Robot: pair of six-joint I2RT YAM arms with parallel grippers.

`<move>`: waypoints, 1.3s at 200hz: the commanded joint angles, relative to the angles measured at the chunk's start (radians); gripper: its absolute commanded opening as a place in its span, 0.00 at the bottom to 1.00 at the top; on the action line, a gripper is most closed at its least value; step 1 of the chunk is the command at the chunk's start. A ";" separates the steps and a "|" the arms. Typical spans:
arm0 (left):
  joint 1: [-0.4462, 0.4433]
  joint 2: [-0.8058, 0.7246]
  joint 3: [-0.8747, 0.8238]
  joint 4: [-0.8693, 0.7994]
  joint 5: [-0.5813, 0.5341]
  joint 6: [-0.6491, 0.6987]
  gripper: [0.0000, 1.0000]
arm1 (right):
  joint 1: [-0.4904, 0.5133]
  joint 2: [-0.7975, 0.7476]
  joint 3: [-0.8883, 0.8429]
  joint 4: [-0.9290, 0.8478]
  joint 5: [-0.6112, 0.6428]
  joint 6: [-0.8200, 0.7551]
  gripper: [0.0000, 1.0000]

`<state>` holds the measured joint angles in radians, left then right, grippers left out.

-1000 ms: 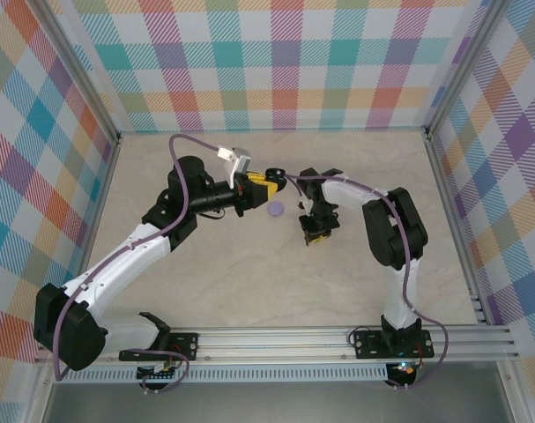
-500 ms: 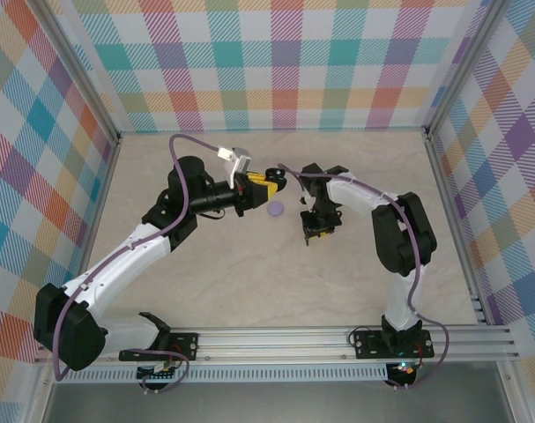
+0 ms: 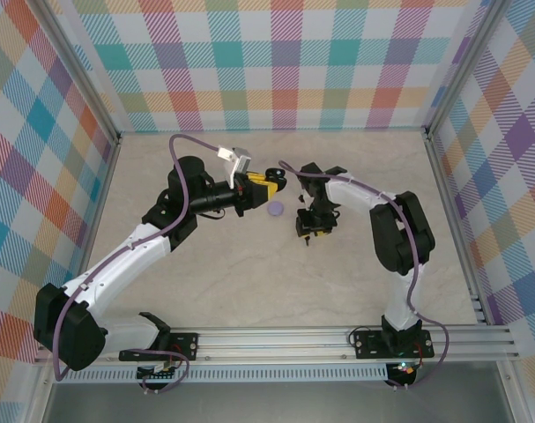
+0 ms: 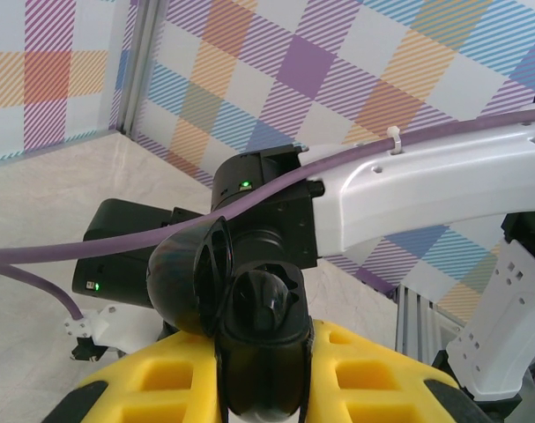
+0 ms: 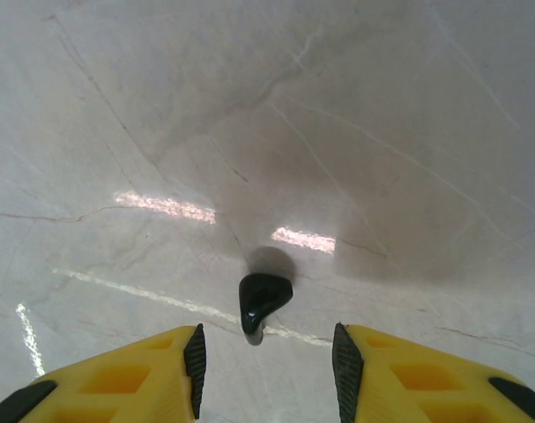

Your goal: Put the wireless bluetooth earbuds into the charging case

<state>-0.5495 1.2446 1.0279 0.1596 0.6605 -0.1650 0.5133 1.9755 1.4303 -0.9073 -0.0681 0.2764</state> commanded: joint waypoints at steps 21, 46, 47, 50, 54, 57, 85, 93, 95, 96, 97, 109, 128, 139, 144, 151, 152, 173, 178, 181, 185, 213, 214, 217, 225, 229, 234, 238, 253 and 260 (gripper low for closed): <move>-0.015 -0.006 -0.003 0.024 -0.001 -0.001 0.02 | 0.024 0.037 0.022 0.009 0.012 0.064 0.43; -0.015 -0.004 -0.002 0.023 -0.001 -0.001 0.02 | 0.034 0.058 0.037 -0.004 0.041 0.080 0.42; -0.015 -0.004 -0.003 0.023 -0.001 0.000 0.02 | 0.034 0.059 0.037 -0.004 0.041 0.081 0.42; -0.015 -0.005 -0.002 0.022 -0.001 0.001 0.02 | 0.035 0.061 0.039 -0.007 0.044 0.082 0.42; -0.015 -0.005 -0.002 0.021 -0.002 0.001 0.02 | 0.036 0.063 0.041 -0.009 0.049 0.086 0.42; -0.015 -0.004 -0.003 0.021 -0.001 0.002 0.02 | 0.038 0.065 0.043 -0.010 0.054 0.088 0.42; -0.015 -0.005 -0.005 0.020 -0.001 0.003 0.02 | 0.045 0.075 0.050 -0.022 0.087 0.101 0.41; -0.015 -0.004 -0.005 0.020 -0.002 0.002 0.02 | 0.047 0.077 0.051 -0.026 0.096 0.104 0.41; -0.015 -0.005 -0.005 0.020 -0.001 0.002 0.02 | 0.047 0.078 0.053 -0.026 0.098 0.103 0.41; -0.015 -0.005 -0.005 0.020 -0.001 0.003 0.02 | 0.047 0.078 0.054 -0.026 0.098 0.104 0.41; -0.015 -0.005 -0.005 0.020 -0.001 0.004 0.02 | 0.047 0.078 0.053 -0.027 0.098 0.104 0.41; -0.015 -0.004 -0.006 0.020 -0.002 0.002 0.02 | 0.050 0.083 0.055 -0.027 0.105 0.108 0.41; -0.015 -0.004 -0.006 0.020 -0.003 0.003 0.02 | 0.055 0.091 0.061 -0.026 0.110 0.114 0.39; -0.015 -0.004 -0.005 0.020 -0.003 0.003 0.02 | 0.058 0.097 0.066 -0.027 0.114 0.116 0.38; -0.015 -0.004 -0.006 0.018 -0.003 0.003 0.02 | 0.060 0.101 0.068 -0.028 0.117 0.119 0.38; -0.015 -0.006 -0.006 0.018 -0.002 0.003 0.02 | 0.062 0.106 0.073 -0.030 0.120 0.119 0.37; -0.015 -0.006 -0.006 0.017 -0.002 0.002 0.02 | 0.062 0.107 0.073 -0.030 0.121 0.120 0.37; -0.015 -0.008 -0.008 0.012 -0.002 0.005 0.02 | 0.067 0.115 0.082 -0.036 0.133 0.126 0.34; -0.015 -0.009 -0.008 0.012 -0.003 0.005 0.02 | 0.069 0.117 0.084 -0.035 0.135 0.127 0.34; -0.015 -0.010 -0.008 0.012 -0.003 0.006 0.02 | 0.070 0.117 0.084 -0.036 0.137 0.127 0.34; -0.015 -0.010 -0.008 0.012 -0.003 0.005 0.02 | 0.071 0.118 0.085 -0.036 0.137 0.128 0.33; -0.015 -0.010 -0.009 0.011 -0.004 0.007 0.02 | 0.077 0.124 0.091 -0.048 0.154 0.132 0.32; -0.015 -0.011 -0.009 0.011 -0.005 0.006 0.02 | 0.077 0.124 0.092 -0.050 0.154 0.132 0.32; -0.015 -0.011 -0.009 0.011 -0.004 0.007 0.02 | 0.079 0.125 0.092 -0.052 0.156 0.131 0.31; -0.015 -0.010 -0.010 0.009 -0.004 0.009 0.02 | 0.080 0.126 0.093 -0.058 0.164 0.130 0.32; -0.015 -0.011 -0.011 0.009 -0.004 0.009 0.02 | 0.082 0.126 0.093 -0.059 0.167 0.129 0.31; -0.015 -0.011 -0.011 0.009 -0.004 0.009 0.02 | 0.082 0.126 0.094 -0.062 0.170 0.129 0.31; -0.015 -0.011 -0.012 0.009 -0.004 0.010 0.02 | 0.084 0.126 0.094 -0.063 0.171 0.129 0.32; -0.015 -0.011 -0.013 0.009 -0.004 0.009 0.02 | 0.086 0.127 0.094 -0.066 0.177 0.129 0.32; -0.015 -0.011 -0.013 0.009 -0.005 0.010 0.02 | 0.088 0.129 0.096 -0.069 0.179 0.128 0.32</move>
<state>-0.5526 1.2446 1.0233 0.1566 0.6605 -0.1642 0.5903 2.0796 1.5093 -0.9443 0.0925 0.3889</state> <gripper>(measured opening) 0.205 0.317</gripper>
